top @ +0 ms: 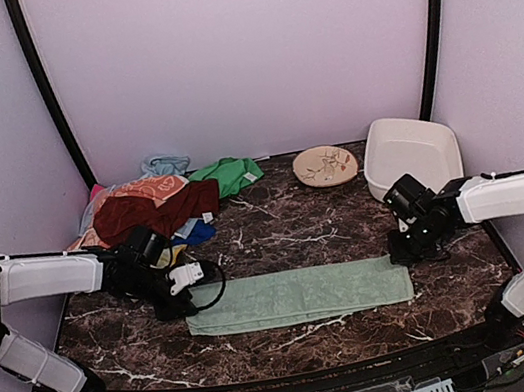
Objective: Roll the towels
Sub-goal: Move the towel to the center of the board, then pick up the towel from the center of the board.
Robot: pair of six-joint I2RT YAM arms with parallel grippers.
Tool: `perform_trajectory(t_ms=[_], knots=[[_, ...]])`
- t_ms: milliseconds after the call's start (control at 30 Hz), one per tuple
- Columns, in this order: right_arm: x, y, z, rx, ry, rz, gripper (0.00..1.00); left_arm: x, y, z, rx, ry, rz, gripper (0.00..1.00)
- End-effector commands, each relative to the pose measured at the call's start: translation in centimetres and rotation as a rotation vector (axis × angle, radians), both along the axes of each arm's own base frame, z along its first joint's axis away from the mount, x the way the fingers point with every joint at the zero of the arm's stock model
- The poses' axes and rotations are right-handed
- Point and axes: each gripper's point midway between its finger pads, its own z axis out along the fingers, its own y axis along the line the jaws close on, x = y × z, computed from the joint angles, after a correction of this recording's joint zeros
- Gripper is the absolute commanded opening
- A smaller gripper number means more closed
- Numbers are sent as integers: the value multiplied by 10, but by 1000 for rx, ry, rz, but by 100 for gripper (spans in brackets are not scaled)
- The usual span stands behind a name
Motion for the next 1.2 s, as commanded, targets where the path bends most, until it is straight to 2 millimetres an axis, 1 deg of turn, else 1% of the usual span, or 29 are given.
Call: perform_trajectory(t_ms=[0,100,133,200,233,267,300,333,400,500,567,633,800,967,1000,1100,1167], knots=[[10,-33,22,-92,-57,-48,0,-16,-26,21,-102,88,-40,50],[11,-46,26,-132,-62,-56,0,-21,-38,31,-154,125,-57,52],[10,-46,24,-135,-57,-49,0,-20,-41,33,-167,131,-55,52],[7,-40,16,-107,-27,-30,0,-16,-44,35,-175,131,-50,52],[4,-36,11,-86,-8,-25,5,-14,-46,36,-175,129,-48,52],[2,-32,4,-67,14,-21,15,-12,-47,37,-175,126,-49,51],[0,-29,0,-53,29,-20,23,-10,-47,38,-174,119,-51,51],[0,-29,-2,-51,35,-23,28,-9,-47,39,-173,113,-52,51],[5,-34,3,-81,11,-39,37,-7,-48,40,-170,105,-56,51],[16,-46,22,-140,-50,-68,50,-5,-47,42,-165,90,-59,50],[21,-50,29,-162,-70,-77,65,-4,-48,42,-168,86,-60,50],[23,-50,26,-165,-61,-72,68,-2,-49,41,-168,81,-61,50],[21,-46,3,-154,-4,-58,68,2,-51,32,-157,88,-58,50],[14,-46,-16,-125,34,-63,59,3,-46,23,-131,73,-62,50],[12,-45,-19,-107,43,-63,56,3,-45,21,-126,70,-62,50],[8,-37,-24,-33,66,-64,37,3,-43,16,-113,72,-59,49],[9,-30,-23,15,66,-61,28,4,-42,12,-105,65,-59,49]])
